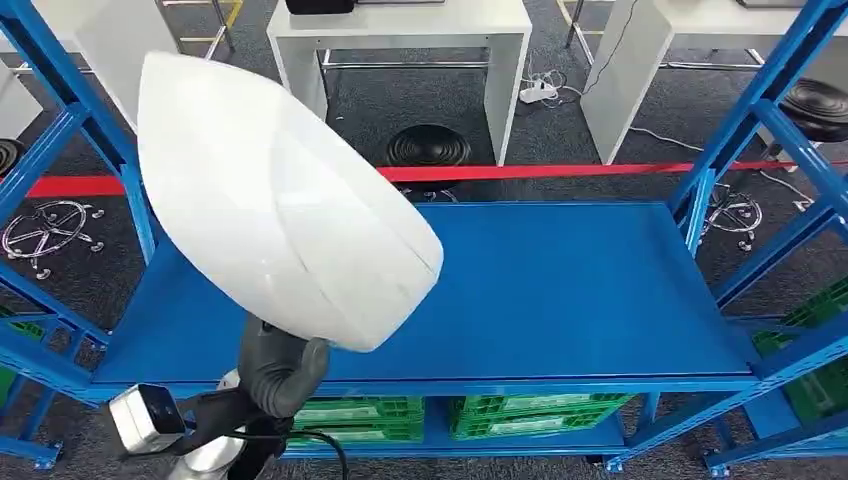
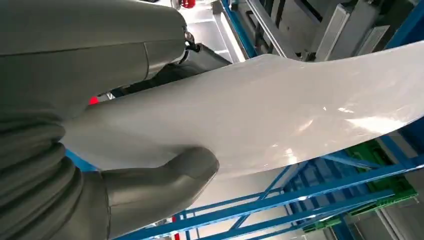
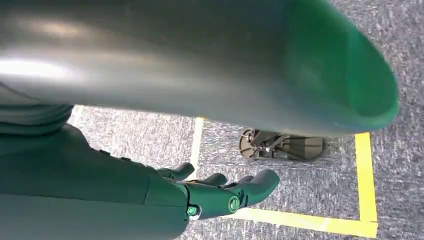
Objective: Take the parts from the cabinet and place them on the table.
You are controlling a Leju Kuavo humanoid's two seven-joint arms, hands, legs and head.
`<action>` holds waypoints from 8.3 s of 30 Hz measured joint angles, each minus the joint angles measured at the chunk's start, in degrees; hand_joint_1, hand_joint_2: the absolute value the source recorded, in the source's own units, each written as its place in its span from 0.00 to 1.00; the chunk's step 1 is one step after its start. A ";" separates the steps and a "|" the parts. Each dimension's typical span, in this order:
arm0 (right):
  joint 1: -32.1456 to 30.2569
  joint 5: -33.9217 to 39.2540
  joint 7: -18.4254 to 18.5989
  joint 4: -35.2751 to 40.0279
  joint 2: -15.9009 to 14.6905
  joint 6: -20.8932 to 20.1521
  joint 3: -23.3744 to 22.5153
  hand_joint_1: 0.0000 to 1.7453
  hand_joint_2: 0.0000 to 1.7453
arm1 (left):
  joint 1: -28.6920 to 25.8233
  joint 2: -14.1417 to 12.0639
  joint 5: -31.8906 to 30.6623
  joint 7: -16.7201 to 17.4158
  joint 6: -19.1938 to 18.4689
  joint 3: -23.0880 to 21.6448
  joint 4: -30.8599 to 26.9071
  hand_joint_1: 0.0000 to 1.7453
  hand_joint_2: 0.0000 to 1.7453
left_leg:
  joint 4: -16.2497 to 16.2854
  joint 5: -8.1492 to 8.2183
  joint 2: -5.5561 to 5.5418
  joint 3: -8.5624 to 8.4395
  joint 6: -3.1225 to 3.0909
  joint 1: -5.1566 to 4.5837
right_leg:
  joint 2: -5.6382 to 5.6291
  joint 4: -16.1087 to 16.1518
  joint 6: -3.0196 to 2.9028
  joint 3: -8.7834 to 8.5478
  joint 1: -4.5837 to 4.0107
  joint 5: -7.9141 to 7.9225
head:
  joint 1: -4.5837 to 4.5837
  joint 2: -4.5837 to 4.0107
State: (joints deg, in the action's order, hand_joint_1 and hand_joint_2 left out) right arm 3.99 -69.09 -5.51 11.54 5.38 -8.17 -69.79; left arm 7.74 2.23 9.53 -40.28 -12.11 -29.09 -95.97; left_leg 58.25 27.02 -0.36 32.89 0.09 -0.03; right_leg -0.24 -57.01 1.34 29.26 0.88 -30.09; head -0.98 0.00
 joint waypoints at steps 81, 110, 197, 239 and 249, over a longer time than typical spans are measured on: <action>0.58 5.51 -10.75 -0.22 -0.39 -6.51 -0.61 0.00 0.00 | 4.68 -0.57 -0.59 3.23 -4.79 -6.19 4.37 1.00 1.00 | 0.21 -4.06 0.77 3.75 -0.72 -0.41 | 0.16 -0.20 -0.11 -2.24 -0.72 -1.79 | 0.74 0.00; 0.22 8.15 -7.32 -0.26 -0.85 -6.53 -3.80 0.00 0.00 | 8.54 -0.57 2.51 3.15 -3.65 -8.59 9.62 1.00 1.00 | -0.47 2.60 3.13 -3.28 -1.85 -0.92 | 3.38 -1.29 -0.11 3.23 -1.07 2.44 | 1.14 0.00; -0.24 7.02 5.97 -0.13 -6.95 2.95 -7.67 0.00 0.00 | 3.35 -5.95 0.09 4.26 -2.25 -6.51 0.96 1.00 1.00 | -0.60 1.68 3.05 -1.93 -2.08 -0.05 | -0.30 -19.08 2.02 14.44 0.11 -3.33 | 1.01 0.00; -0.66 -4.22 15.10 -0.13 -10.27 8.00 3.61 0.00 0.00 | 3.44 -4.07 -0.09 7.76 -4.20 -6.32 -1.31 1.00 1.00 | 5.29 7.05 2.15 -0.91 0.80 -0.05 | 0.71 -0.85 -1.42 4.61 0.05 3.77 | 0.85 0.00; -0.54 -3.26 14.99 -0.13 -9.33 7.93 3.58 0.00 0.00 | 3.45 -4.00 -0.07 7.82 -5.03 -5.99 -0.52 1.00 1.00 | -0.02 2.56 -3.75 -2.17 -0.07 0.29 | -6.28 -1.14 -0.07 5.06 0.11 4.08 | 0.52 0.00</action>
State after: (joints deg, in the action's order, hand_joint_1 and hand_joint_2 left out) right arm 3.45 -72.35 9.49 11.41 -3.96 -0.24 -66.20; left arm 11.19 -1.77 9.46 -32.46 -17.14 -35.08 -96.50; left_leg 58.23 29.58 -4.11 30.72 0.02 0.26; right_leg -6.52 -58.15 1.27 34.32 0.99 -26.01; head -0.46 0.00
